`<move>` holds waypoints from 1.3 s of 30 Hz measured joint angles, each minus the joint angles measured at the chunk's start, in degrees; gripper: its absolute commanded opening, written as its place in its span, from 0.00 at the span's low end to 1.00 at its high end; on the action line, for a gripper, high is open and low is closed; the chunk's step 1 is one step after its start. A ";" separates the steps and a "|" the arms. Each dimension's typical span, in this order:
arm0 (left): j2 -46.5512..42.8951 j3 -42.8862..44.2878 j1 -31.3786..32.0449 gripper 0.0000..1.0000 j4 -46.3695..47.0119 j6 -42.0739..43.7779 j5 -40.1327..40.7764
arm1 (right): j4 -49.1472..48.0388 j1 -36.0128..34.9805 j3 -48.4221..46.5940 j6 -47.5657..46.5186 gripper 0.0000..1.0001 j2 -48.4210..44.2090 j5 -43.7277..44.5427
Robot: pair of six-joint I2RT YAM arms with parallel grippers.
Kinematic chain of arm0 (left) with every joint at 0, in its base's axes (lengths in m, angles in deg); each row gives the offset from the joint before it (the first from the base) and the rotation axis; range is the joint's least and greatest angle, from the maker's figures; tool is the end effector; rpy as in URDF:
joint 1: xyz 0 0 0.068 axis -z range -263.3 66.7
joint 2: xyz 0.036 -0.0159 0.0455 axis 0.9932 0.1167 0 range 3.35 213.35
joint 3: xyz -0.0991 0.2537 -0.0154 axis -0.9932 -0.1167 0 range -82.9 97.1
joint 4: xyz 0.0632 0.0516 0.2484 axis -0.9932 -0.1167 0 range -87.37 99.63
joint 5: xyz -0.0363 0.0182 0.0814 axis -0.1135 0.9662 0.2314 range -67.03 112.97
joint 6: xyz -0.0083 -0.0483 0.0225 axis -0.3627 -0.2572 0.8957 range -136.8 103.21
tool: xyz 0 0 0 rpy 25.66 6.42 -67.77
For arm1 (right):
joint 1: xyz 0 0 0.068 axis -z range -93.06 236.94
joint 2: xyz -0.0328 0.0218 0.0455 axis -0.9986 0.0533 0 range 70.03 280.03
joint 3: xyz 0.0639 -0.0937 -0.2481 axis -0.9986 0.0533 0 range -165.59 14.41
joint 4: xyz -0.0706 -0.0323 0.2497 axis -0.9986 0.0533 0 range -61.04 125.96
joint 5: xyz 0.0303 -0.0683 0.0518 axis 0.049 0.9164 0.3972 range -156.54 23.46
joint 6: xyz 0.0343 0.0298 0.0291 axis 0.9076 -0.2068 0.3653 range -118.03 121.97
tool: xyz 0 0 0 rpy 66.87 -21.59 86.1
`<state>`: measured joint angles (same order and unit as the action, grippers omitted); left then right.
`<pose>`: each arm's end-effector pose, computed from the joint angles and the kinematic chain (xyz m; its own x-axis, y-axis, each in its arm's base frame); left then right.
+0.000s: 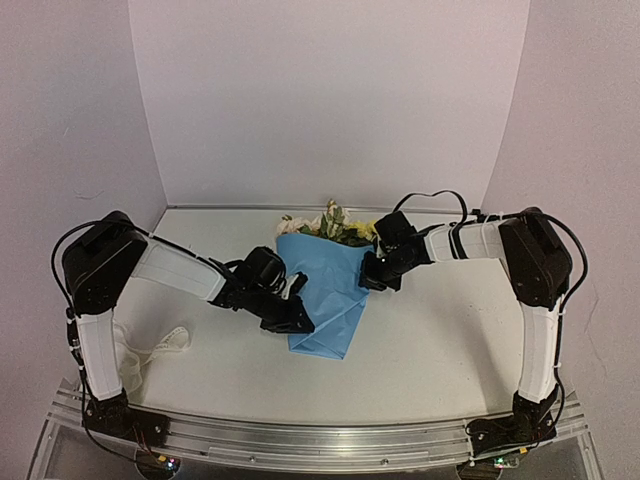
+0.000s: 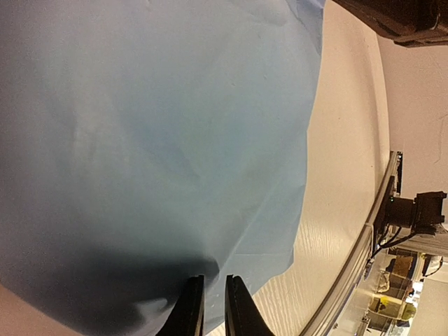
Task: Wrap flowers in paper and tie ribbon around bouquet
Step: Fold the 2/3-folded wrapping paper at the center of the board, then press the fold line of the folded bouquet.
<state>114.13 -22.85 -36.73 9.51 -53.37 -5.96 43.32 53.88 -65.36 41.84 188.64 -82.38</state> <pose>0.2498 -0.2890 0.1271 -0.9320 0.2259 -0.2835 0.3614 0.6407 -0.6774 0.3633 0.2481 0.1517 -0.9393 0.1242 -0.3197 -0.0779 0.8305 0.5516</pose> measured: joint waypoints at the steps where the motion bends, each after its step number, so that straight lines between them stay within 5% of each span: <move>1: 0.27 -0.07 0.61 0.12 0.51 -0.49 -0.05 | -0.13 0.01 0.30 -0.19 0.00 0.00 0.11; 17: 0.09 -0.82 1.50 0.16 1.80 -5.09 0.43 | -2.27 0.31 8.87 -1.60 0.00 -7.32 0.96; 30: 6.88 18.75 -5.96 0.17 4.14 -6.78 -2.01 | -2.11 1.79 4.36 -3.04 0.00 -3.85 -0.08; 39: 12.49 19.48 -4.31 0.17 2.50 -6.73 -4.18 | 0.34 3.42 -0.64 -3.71 0.05 1.04 -1.12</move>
<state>126.62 -3.37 -41.04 12.01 -60.10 -10.14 43.66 57.31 -66.00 38.13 189.68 -83.49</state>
